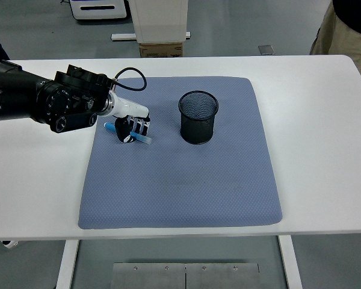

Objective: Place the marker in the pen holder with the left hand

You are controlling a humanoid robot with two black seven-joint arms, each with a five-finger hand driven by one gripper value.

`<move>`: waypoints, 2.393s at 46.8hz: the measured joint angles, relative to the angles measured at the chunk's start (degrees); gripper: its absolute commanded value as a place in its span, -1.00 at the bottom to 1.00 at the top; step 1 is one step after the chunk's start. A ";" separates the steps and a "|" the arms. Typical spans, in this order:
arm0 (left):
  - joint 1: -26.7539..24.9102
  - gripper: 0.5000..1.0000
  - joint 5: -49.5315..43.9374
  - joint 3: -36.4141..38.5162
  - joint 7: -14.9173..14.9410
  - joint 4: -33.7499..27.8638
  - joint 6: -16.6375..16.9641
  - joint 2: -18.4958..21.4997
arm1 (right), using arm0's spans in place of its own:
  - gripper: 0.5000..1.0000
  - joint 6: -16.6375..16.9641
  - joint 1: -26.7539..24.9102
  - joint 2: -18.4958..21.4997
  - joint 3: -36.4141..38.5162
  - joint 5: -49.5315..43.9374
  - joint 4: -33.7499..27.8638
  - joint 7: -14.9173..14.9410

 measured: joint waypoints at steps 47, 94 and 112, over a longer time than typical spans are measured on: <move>-0.21 -0.78 -0.03 -0.20 -0.09 0.00 -0.03 0.00 | 1.00 0.00 0.00 0.00 0.00 0.00 0.00 0.00; -1.40 -1.00 0.68 -1.59 -0.87 0.01 -0.49 0.42 | 1.00 0.00 0.00 0.00 0.00 0.00 0.00 0.00; -3.85 -1.00 0.15 -2.93 -0.95 0.01 -1.46 0.98 | 1.00 0.00 0.00 0.00 0.00 0.00 0.00 0.00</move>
